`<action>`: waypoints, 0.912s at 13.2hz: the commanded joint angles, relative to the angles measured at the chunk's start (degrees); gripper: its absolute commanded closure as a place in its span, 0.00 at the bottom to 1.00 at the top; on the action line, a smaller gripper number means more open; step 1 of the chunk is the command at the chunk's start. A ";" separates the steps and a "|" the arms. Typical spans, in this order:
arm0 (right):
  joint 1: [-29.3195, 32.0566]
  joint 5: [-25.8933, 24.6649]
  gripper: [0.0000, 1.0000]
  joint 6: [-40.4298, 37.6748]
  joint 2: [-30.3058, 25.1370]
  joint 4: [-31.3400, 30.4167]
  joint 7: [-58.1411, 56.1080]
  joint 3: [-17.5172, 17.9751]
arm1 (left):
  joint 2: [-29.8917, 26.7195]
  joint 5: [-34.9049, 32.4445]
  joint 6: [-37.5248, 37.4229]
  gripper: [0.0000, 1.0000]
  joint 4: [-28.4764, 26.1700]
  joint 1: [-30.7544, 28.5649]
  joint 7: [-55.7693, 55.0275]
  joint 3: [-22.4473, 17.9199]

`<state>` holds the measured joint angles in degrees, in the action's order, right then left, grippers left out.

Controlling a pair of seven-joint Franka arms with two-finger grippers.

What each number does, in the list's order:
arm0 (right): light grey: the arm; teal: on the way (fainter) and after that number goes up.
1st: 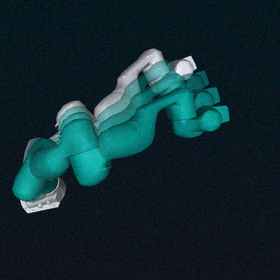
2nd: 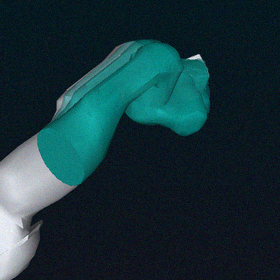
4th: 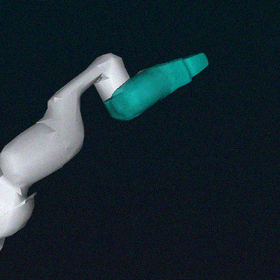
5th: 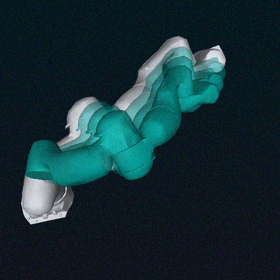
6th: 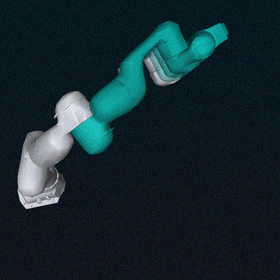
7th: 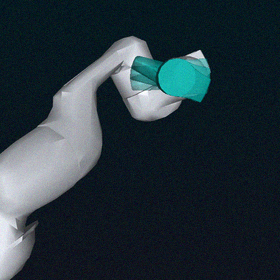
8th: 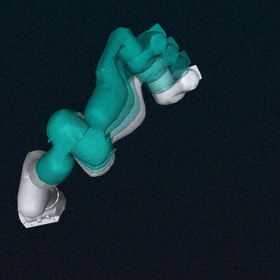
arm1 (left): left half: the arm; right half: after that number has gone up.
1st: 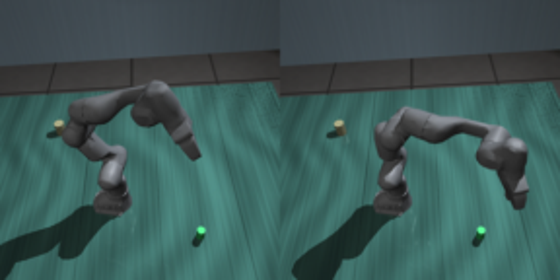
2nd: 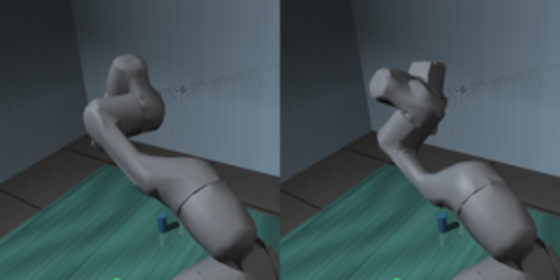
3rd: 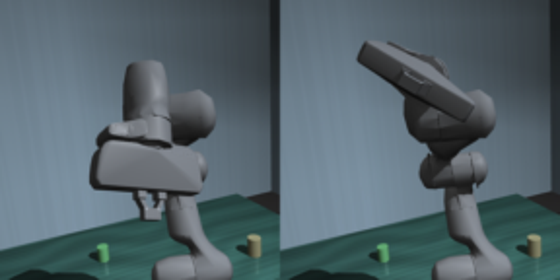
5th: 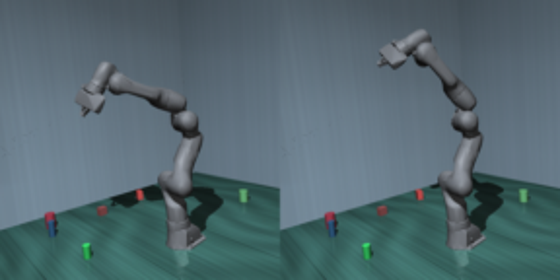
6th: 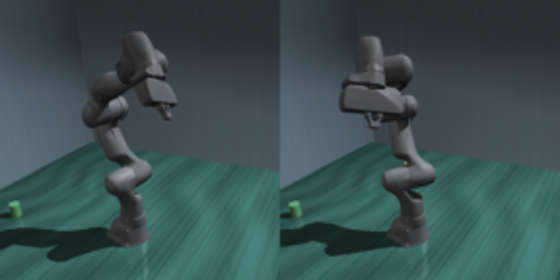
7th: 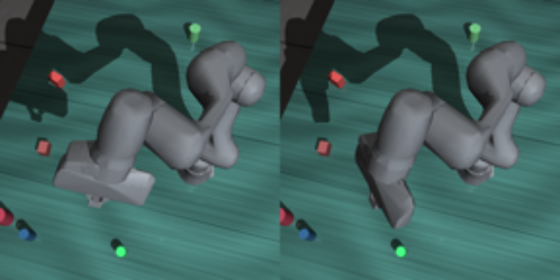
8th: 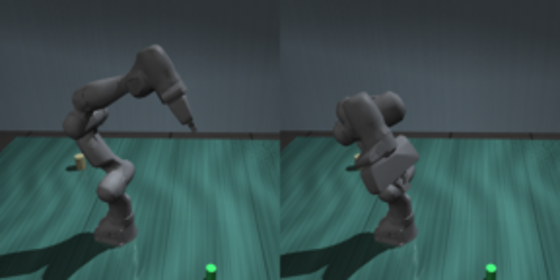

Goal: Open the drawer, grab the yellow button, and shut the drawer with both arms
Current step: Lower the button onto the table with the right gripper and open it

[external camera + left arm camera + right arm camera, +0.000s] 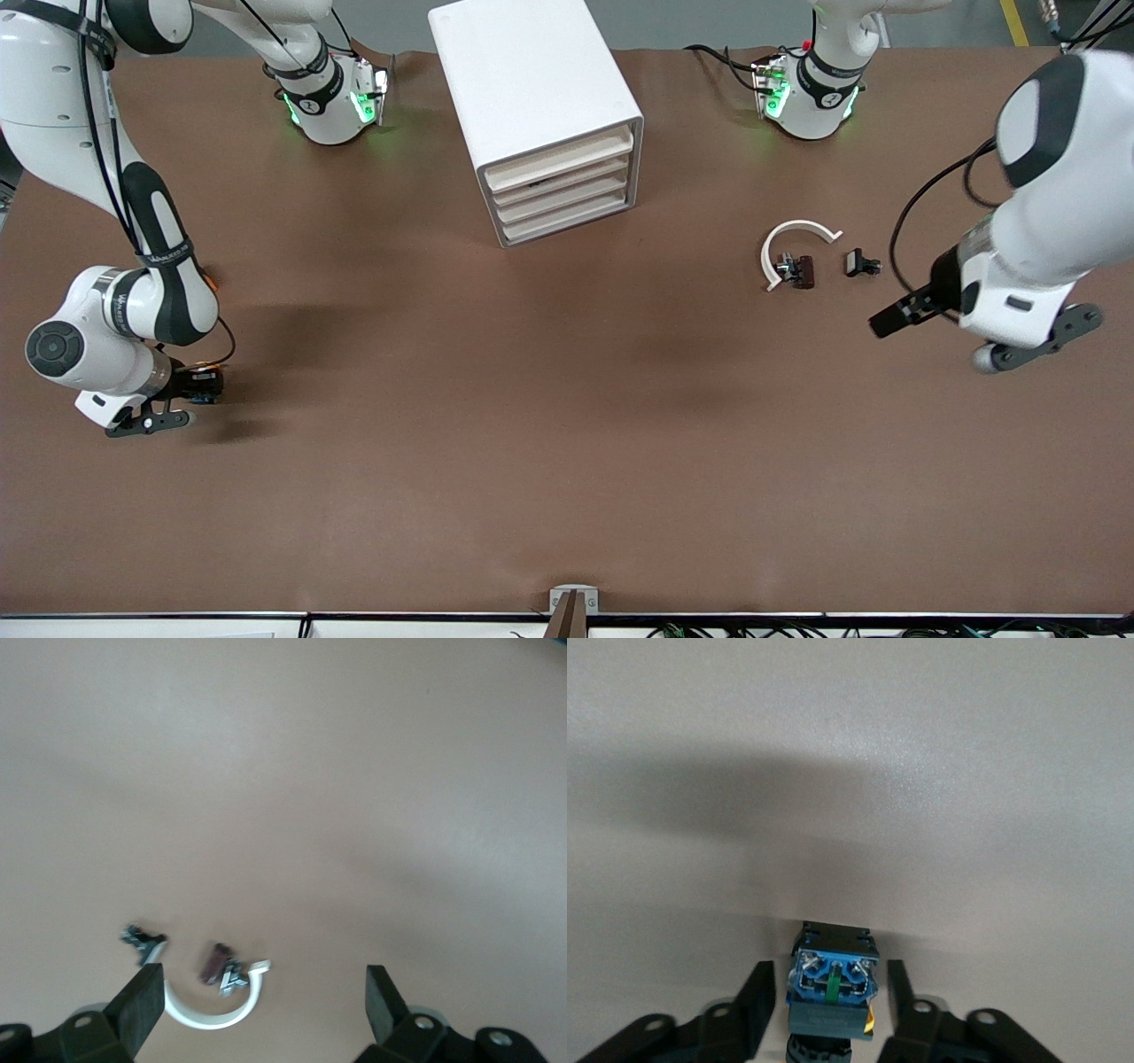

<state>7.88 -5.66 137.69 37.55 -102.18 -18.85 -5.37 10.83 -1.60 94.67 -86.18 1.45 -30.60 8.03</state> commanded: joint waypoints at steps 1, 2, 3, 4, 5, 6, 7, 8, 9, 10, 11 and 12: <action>1.00 -0.32 0.00 -0.40 -0.98 0.66 -0.48 1.24 | -4.22 -1.04 -3.78 0.00 -1.27 -2.24 9.73 0.59; 1.00 -0.32 0.00 -0.49 -2.12 0.66 -0.48 1.24 | -5.98 -0.69 -4.57 0.00 -1.79 -2.85 14.38 0.06; 0.91 -0.32 0.00 -0.93 -2.48 0.66 -0.48 1.24 | -8.00 -0.51 -6.76 0.00 -2.67 -3.12 19.65 -0.55; 0.83 -0.32 0.00 -1.11 -3.01 0.75 -0.48 1.24 | -10.19 -0.25 -8.43 0.00 -3.81 -3.12 23.27 -1.60; 0.56 -0.32 0.00 -1.28 -3.79 0.75 -0.40 1.24 | -12.39 -0.07 -8.80 0.00 -5.64 -3.12 25.48 -2.22; 0.30 -0.32 0.00 -2.94 -5.28 0.75 -0.31 1.24 | -14.76 0.19 -8.80 0.00 -7.75 -3.21 27.07 -2.31; -0.22 -0.32 0.00 -6.17 -6.78 1.10 -0.22 1.33 | -16.87 0.63 -8.71 0.00 -9.69 -3.12 27.52 -2.31; -0.84 -0.32 0.00 -9.08 -8.79 1.19 0.04 1.33 | -18.37 1.16 -8.63 0.00 -11.01 -3.12 27.53 -2.31; -1.19 -0.32 0.00 -11.98 -10.90 1.19 0.39 1.76 | -19.69 1.60 -8.63 0.00 -11.72 -3.04 27.53 -2.31; -1.63 -0.32 0.00 -14.27 -12.66 1.19 1.53 2.20 | -20.84 1.60 -8.63 0.00 -12.68 -2.77 27.53 -2.66; -2.42 -0.32 0.00 -15.51 -14.33 1.19 4.32 2.21 | -21.20 1.60 -8.63 0.00 -12.87 -2.68 27.53 -2.67; -3.47 -0.32 0.00 -17.70 -15.83 1.19 7.22 2.21 | -21.29 1.60 -8.71 0.00 -12.87 -2.60 27.53 -2.93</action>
<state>5.82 -5.64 122.92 25.50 -99.61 -16.15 -3.45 -8.53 -0.74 85.32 -96.89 -1.31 -4.32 5.67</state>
